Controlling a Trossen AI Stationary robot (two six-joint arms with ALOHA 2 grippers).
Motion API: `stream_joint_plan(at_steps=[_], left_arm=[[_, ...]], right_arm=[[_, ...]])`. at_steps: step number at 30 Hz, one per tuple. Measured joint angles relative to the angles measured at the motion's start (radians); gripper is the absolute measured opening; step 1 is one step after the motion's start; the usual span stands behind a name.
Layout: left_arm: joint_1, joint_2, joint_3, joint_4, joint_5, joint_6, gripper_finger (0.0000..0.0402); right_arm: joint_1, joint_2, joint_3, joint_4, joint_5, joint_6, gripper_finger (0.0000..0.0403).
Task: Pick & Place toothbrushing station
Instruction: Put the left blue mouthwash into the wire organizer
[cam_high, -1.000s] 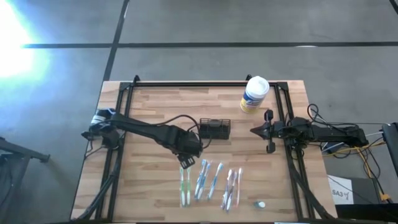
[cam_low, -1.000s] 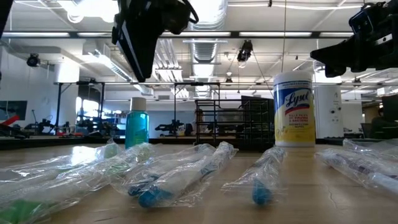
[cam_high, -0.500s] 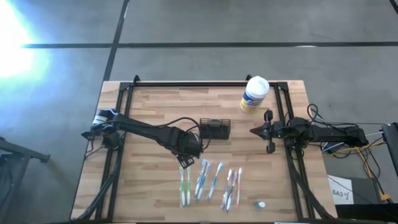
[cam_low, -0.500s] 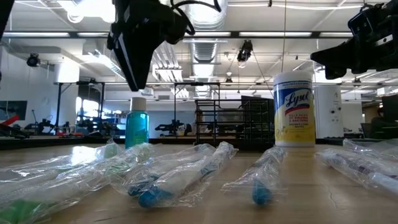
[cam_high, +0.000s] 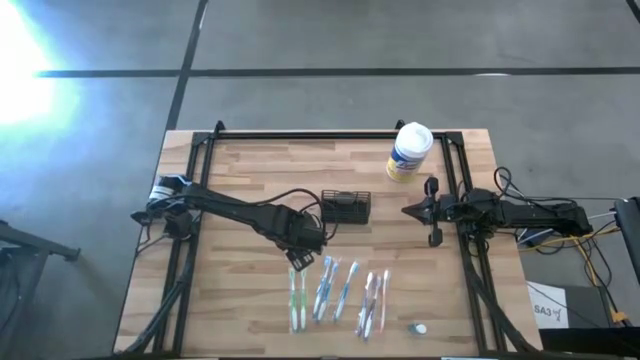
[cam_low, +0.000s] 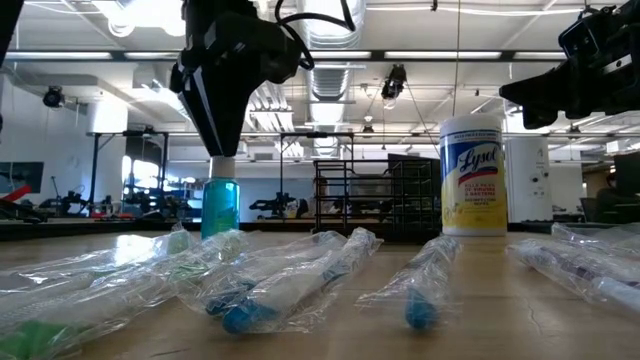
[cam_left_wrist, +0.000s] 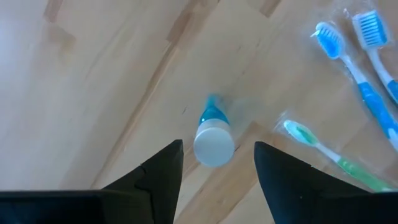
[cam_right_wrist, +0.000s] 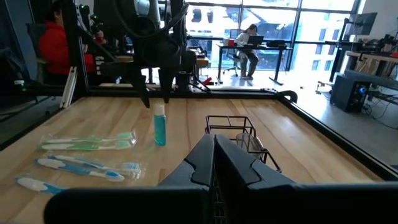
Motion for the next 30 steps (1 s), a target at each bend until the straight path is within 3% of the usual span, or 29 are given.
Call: stream_joint_plan(at_steps=[7, 19, 30], left_arm=[[0.008, 0.000, -0.070, 0.092, 0.041, 0.030, 0.0202], [0.015, 0.000, -0.084, 0.093, 0.040, 0.046, 0.0197], [0.019, 0.000, -0.084, 0.092, 0.036, 0.046, 0.0144]], right_arm=[[0.000, -0.001, 0.000, -0.001, 0.000, 0.000, 0.0008], [0.000, -0.001, 0.000, -0.001, 0.000, -0.003, 0.0008], [0.000, 0.000, 0.000, -0.002, 0.000, -0.001, 0.0008]])
